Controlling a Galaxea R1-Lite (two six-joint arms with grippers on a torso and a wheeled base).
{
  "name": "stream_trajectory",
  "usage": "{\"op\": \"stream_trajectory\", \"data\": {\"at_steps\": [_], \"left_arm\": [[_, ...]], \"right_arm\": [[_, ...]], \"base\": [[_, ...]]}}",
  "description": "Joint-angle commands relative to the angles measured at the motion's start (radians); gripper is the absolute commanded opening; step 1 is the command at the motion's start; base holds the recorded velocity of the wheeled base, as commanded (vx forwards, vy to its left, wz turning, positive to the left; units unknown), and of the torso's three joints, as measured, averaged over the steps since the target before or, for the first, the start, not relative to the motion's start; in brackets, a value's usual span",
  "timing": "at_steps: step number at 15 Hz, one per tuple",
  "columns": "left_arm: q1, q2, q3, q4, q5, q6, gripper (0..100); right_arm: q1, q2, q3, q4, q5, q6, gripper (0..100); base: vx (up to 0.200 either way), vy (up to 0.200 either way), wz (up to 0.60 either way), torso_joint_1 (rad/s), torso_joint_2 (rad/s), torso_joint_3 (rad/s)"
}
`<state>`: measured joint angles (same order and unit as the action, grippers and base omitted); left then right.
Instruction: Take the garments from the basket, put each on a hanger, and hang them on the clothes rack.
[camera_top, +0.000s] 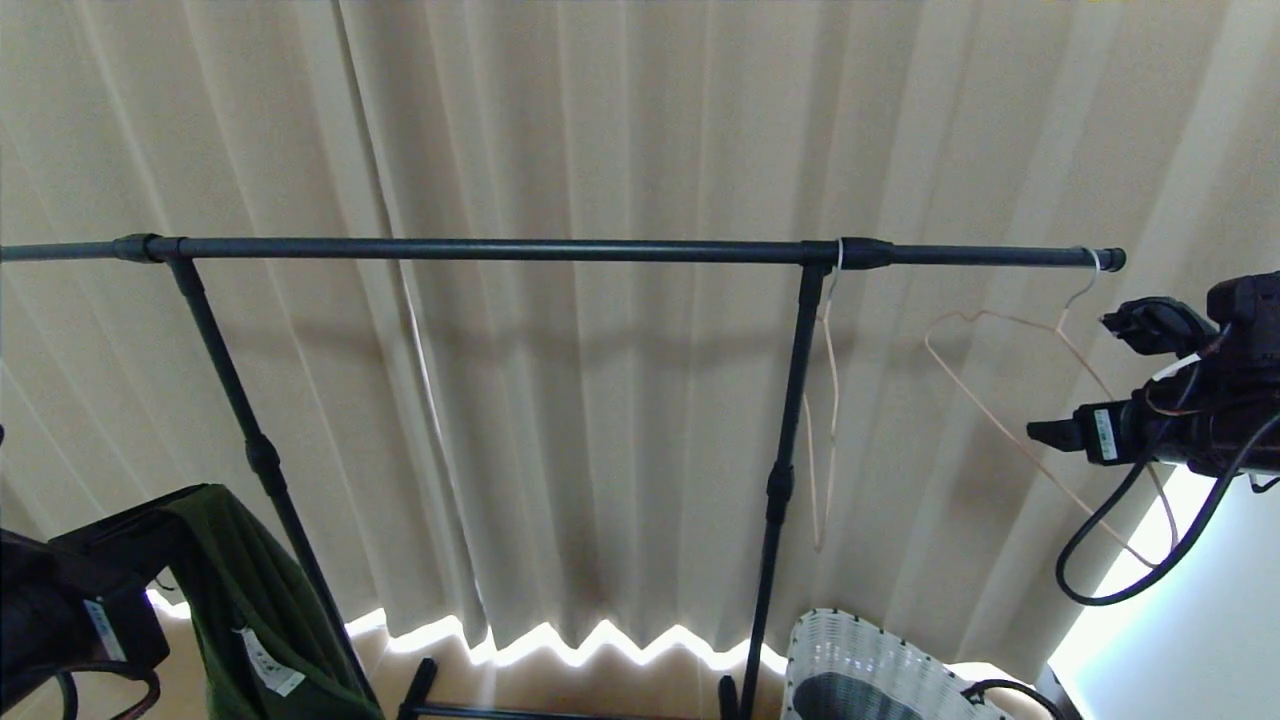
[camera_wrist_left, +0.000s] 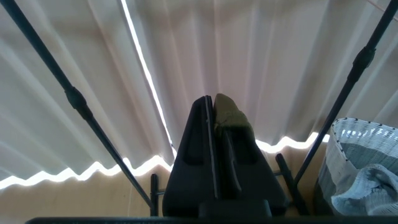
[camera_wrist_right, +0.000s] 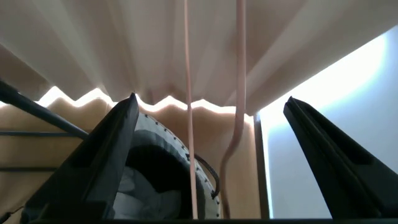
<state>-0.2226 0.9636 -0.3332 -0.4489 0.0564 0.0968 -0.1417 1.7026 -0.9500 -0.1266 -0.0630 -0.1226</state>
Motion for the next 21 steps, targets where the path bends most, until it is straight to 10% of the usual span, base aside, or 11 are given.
{"op": "stream_trajectory", "data": {"at_steps": [1, 8, 9, 21], "left_arm": [[0.000, 0.001, 0.000, -0.001, 0.000, 0.000, 0], [0.000, -0.005, 0.003, -0.001, 0.002, 0.000, 0], [0.000, -0.006, 0.003, -0.001, 0.000, 0.000, 0], [0.000, -0.023, 0.005, -0.001, 0.002, 0.000, 0]], "right_arm": [[0.001, 0.020, -0.009, -0.001, 0.000, 0.000, 100], [0.001, 0.022, -0.010, -0.001, 0.002, 0.003, 100], [0.001, 0.022, -0.009, -0.001, 0.002, 0.003, 0], [-0.007, -0.031, -0.001, -0.015, -0.006, 0.008, 0]], "base": [[0.000, 0.000, 0.00, 0.000, 0.00, 0.000], [0.000, 0.000, 0.00, 0.000, 0.00, 0.000], [0.000, 0.000, 0.00, 0.000, 0.00, 0.000], [0.000, 0.000, 0.00, 0.000, 0.00, 0.000]]}}
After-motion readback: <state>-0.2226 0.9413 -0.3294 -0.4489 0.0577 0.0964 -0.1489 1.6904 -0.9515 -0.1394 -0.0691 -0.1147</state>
